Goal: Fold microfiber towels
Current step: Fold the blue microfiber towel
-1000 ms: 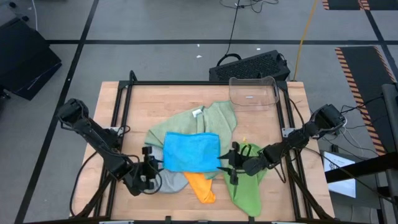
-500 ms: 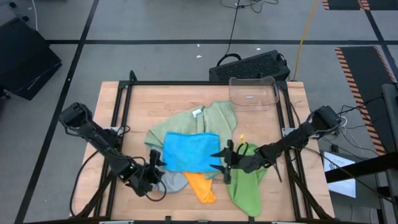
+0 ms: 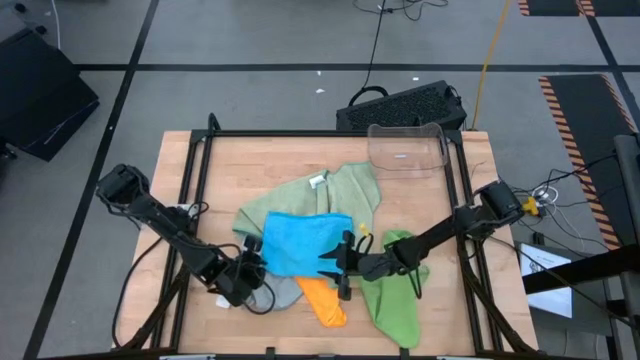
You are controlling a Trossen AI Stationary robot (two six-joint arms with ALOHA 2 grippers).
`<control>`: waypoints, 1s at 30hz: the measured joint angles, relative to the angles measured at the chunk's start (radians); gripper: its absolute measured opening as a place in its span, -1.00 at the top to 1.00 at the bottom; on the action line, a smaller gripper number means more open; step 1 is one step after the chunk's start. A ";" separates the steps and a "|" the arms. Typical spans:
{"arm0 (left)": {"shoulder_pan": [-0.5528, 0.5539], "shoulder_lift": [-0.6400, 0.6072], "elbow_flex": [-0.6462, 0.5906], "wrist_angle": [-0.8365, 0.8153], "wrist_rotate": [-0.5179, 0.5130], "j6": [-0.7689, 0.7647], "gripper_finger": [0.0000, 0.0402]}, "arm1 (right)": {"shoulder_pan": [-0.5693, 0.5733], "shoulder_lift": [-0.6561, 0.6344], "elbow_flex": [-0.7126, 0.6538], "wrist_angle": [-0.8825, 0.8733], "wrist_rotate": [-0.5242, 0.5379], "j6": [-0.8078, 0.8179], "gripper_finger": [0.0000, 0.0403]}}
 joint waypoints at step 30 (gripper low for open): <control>0.085 -0.003 0.117 0.119 -0.087 0.380 0.96 | -0.049 0.218 0.288 -0.089 0.009 -0.096 0.05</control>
